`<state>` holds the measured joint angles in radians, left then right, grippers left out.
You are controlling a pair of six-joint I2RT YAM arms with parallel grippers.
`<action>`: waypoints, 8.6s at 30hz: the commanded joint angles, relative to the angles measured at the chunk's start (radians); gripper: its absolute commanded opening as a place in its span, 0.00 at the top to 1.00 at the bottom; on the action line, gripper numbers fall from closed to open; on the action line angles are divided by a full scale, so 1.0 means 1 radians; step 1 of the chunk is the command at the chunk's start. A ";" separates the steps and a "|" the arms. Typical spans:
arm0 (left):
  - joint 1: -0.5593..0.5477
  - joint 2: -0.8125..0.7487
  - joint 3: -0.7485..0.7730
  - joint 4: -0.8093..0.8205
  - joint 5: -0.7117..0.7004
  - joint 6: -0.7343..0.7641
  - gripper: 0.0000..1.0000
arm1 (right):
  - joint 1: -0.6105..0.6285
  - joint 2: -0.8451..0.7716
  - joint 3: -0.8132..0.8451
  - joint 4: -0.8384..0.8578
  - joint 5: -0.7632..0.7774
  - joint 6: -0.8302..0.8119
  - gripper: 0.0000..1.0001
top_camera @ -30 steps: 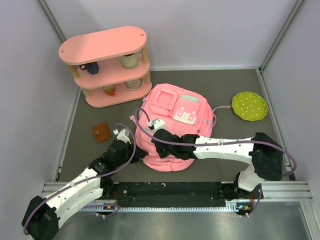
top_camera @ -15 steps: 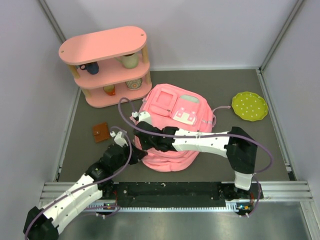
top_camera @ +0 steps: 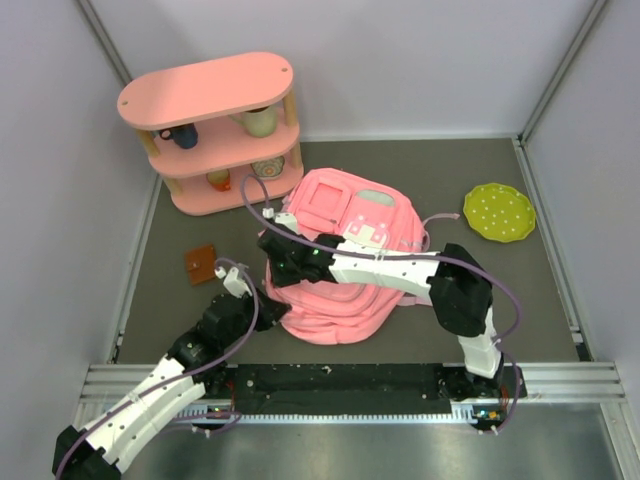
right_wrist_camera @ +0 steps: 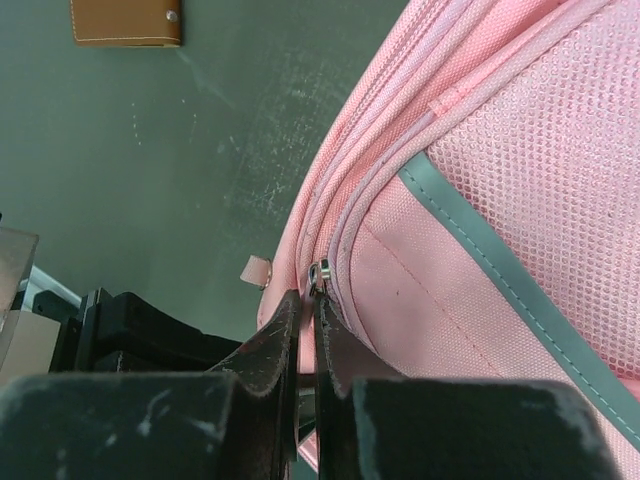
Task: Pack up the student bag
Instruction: Unzip the student bag at the center of the board, then pick up the personal item from the center of the board, then adjust the personal item at the center of the board.
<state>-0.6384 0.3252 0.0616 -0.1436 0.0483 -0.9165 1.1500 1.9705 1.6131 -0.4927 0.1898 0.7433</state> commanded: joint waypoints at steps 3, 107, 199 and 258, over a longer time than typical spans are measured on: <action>-0.021 -0.028 0.038 0.073 0.085 0.042 1.00 | -0.062 0.028 0.122 0.204 0.037 0.063 1.00; -0.173 -0.021 0.449 -0.408 -0.522 0.071 0.01 | -0.377 -1.015 -0.777 0.143 -0.180 -0.042 0.37; 0.855 1.106 0.635 -0.100 0.225 0.512 1.00 | -0.116 -0.995 -0.828 0.273 -0.196 -0.021 0.35; 0.031 0.701 0.399 0.190 0.487 0.137 0.52 | -0.119 -0.929 -1.018 0.468 -0.228 0.251 0.38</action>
<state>-0.5976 1.0363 0.4725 -0.0422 0.5053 -0.7635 1.0256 1.0256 0.5991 -0.1459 0.0246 0.9745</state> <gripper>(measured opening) 0.476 0.654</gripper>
